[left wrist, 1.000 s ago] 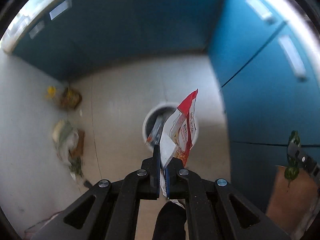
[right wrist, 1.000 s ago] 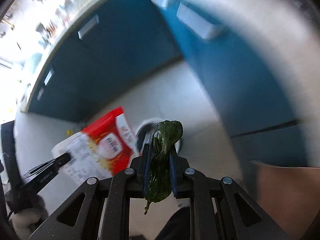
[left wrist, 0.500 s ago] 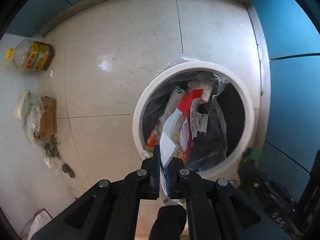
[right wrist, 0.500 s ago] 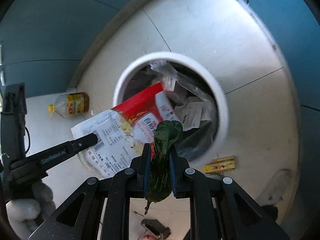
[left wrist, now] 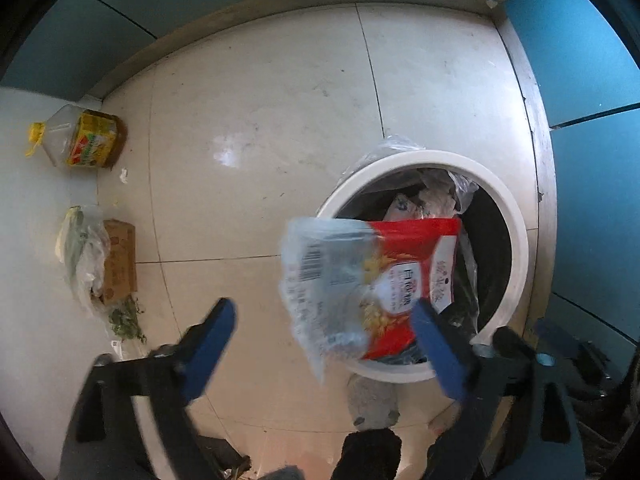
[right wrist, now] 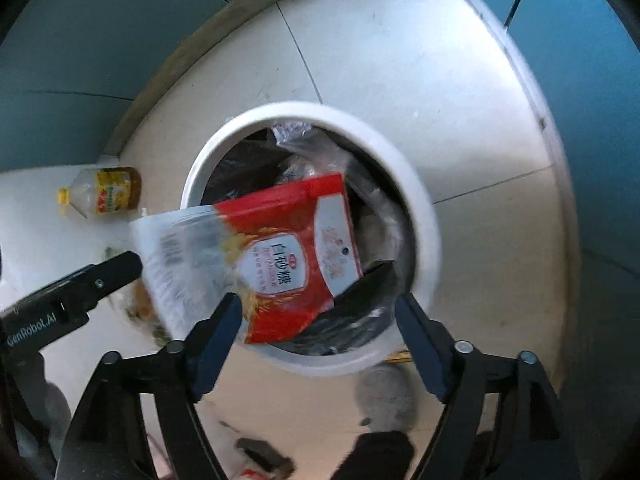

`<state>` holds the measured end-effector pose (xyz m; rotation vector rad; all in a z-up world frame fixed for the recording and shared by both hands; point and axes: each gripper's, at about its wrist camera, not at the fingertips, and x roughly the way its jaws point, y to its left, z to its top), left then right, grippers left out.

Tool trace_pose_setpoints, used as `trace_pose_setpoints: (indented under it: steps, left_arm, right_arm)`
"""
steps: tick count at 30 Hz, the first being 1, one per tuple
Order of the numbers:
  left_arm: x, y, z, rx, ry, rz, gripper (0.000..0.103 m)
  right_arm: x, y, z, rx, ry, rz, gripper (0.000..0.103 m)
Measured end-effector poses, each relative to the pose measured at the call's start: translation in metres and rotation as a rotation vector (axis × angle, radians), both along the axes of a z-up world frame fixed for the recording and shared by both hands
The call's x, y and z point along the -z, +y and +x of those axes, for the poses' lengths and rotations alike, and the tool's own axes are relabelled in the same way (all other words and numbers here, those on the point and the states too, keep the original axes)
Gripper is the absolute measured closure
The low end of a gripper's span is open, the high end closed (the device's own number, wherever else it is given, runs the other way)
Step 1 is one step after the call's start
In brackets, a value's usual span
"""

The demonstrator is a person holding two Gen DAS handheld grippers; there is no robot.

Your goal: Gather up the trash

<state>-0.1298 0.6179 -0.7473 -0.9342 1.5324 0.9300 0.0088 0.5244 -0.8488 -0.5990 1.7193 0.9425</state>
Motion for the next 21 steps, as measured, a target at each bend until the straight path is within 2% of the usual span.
trace_pose_setpoints:
  steps: [4,9,13,16,21]
  left_arm:
    - [-0.029,-0.009,-0.012,0.015,0.021,0.086,0.006]
    - [-0.081,-0.03,-0.036,0.0,0.002,0.186,0.006]
    - [-0.13,-0.051,-0.055,-0.039,-0.04,0.219,0.006]
    - [-0.176,-0.074,-0.067,-0.056,-0.073,0.237,0.006]
    - [-0.276,-0.122,-0.088,-0.068,-0.123,0.307,0.006]
  right_arm:
    - [-0.032,0.001,-0.002,-0.047,-0.116,0.004,0.001]
    - [-0.097,-0.017,-0.01,-0.101,-0.271,0.017,0.0]
    - [-0.153,-0.038,-0.021,-0.133,-0.324,0.035,0.0]
    - [-0.211,-0.06,-0.028,-0.144,-0.34,0.057,0.0]
    - [-0.338,-0.099,-0.043,-0.166,-0.406,0.143,0.0]
